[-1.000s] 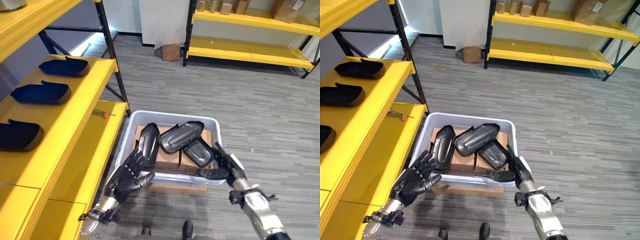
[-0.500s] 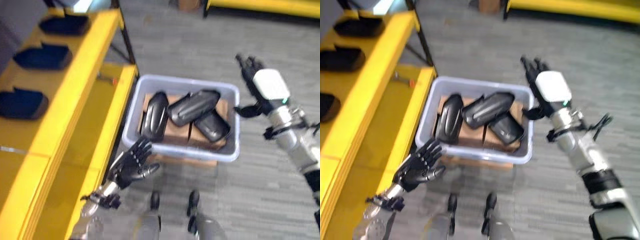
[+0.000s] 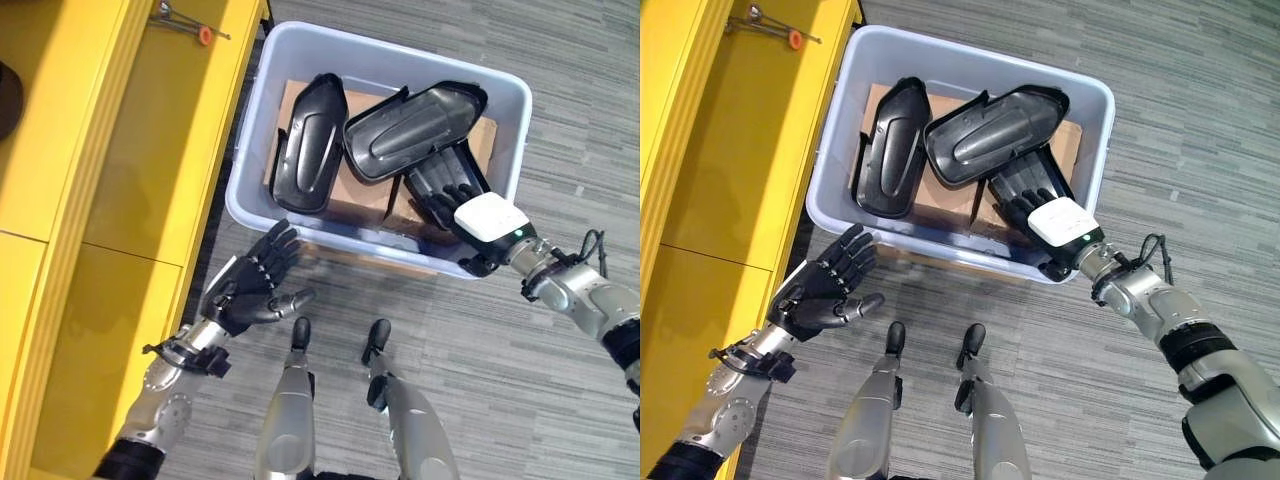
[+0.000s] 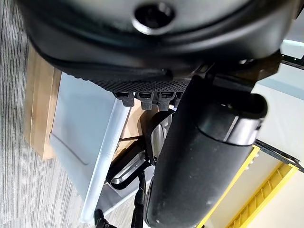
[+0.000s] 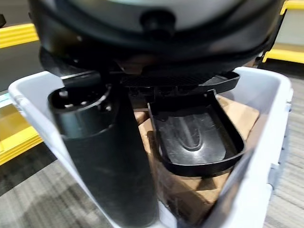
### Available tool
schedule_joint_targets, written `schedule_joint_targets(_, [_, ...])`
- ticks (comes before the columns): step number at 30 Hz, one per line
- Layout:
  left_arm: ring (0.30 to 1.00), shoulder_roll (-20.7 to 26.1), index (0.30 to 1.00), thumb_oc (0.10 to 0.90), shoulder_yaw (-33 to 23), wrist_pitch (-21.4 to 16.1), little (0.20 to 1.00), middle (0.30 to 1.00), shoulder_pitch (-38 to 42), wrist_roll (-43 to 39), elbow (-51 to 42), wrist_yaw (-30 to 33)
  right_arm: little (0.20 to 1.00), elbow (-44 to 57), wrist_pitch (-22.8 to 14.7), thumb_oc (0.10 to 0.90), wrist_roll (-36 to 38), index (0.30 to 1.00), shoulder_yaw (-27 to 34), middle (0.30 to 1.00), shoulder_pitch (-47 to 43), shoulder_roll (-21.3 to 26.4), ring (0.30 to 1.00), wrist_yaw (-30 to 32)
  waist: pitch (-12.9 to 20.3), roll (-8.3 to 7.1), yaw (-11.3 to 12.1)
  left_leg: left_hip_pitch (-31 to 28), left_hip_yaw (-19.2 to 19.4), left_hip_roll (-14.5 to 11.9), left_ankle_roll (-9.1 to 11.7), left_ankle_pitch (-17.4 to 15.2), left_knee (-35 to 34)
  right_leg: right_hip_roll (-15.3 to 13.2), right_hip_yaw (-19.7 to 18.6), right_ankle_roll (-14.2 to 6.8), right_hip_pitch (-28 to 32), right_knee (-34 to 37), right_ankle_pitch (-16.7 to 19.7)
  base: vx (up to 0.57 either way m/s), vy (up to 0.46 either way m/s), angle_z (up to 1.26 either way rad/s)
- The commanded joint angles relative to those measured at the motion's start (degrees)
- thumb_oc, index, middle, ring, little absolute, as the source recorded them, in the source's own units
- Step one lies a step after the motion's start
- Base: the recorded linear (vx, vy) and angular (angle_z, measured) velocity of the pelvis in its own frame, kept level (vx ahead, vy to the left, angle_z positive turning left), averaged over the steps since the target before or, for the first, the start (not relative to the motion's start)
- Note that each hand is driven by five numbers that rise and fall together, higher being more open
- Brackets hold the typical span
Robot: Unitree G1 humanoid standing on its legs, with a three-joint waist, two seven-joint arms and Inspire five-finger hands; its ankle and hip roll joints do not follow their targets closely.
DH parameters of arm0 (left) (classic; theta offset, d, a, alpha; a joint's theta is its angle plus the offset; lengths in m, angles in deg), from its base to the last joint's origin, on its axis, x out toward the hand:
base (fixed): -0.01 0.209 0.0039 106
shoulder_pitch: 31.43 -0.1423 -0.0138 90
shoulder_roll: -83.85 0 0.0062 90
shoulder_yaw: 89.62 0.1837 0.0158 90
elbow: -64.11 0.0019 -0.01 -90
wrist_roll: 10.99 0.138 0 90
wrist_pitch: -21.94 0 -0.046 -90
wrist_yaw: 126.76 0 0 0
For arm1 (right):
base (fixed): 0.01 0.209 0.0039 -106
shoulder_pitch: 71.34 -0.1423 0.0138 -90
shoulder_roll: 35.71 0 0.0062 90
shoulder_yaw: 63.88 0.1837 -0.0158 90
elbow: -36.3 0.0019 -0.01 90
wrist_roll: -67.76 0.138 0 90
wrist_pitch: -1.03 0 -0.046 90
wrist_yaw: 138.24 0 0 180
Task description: Move parts from the plastic box to the shelf.
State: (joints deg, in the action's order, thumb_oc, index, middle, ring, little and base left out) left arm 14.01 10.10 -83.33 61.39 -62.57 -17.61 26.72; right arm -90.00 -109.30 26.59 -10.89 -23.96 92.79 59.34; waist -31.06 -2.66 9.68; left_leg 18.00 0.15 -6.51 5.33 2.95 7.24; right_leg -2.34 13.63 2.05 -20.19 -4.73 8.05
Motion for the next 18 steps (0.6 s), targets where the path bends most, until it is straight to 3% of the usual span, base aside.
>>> schedule_joint_targets(1, [1.000, 1.5, 1.000, 0.900, -2.7, -2.6, 1.000, 1.000, -0.5, -3.3, -8.8, -2.3, 1.000, 1.9, 1.0, 0.900, 3.5, 1.000, 1.2, 1.000, -5.4, 5.3, 1.000, 3.5, 1.3, 0.13, 0.0, 2.4, 1.8, -1.9, -1.0, -1.1, 1.8, -1.1, -2.0, -4.4, 0.6, -7.3, -10.5, -0.03, -0.057, -0.09])
schedule_joint_targets(10, [1.000, 0.8, 1.000, 0.900, -3.0, -0.8, 1.000, 1.000, 0.4, -1.8, -8.3, -3.2, 1.000, -2.3, 8.9, 0.900, -1.3, 1.000, 0.5, 1.000, -4.8, 4.1, 1.000, 7.9, 1.3, -0.53, -0.1, 7.0, 1.8, -2.0, -0.8, -1.4, 4.2, -0.4, -2.0, -4.1, -2.6, -7.4, -10.2, -0.01, -0.053, -0.05])
schedule_joint_targets(12, [1.000, 0.8, 1.000, 0.900, -2.4, -1.0, 1.000, 1.000, 1.0, -2.1, -7.9, -2.9, 1.000, -3.9, 14.1, 0.900, -2.9, 1.000, 1.0, 1.000, -6.1, 3.8, 1.000, 11.7, 1.3, -0.29, -0.3, 8.3, 1.8, -1.9, -0.9, -1.4, 4.7, -0.3, -2.0, -4.0, -3.9, -7.8, -10.1, 0.00, 0.000, 0.00])
schedule_joint_targets(18, [1.000, -0.2, 1.000, 0.900, -2.1, -0.7, 1.000, 1.000, 1.5, -1.6, -8.0, -2.7, 1.000, -4.5, 17.1, 0.900, -3.2, 1.000, 2.9, 1.000, -7.2, 2.8, 1.000, 9.3, 1.3, 0.46, -0.5, 10.2, 1.6, -1.6, -0.8, -1.2, 5.2, -0.2, -1.8, -3.8, -5.7, -8.5, -10.2, -0.01, -0.006, -0.02])
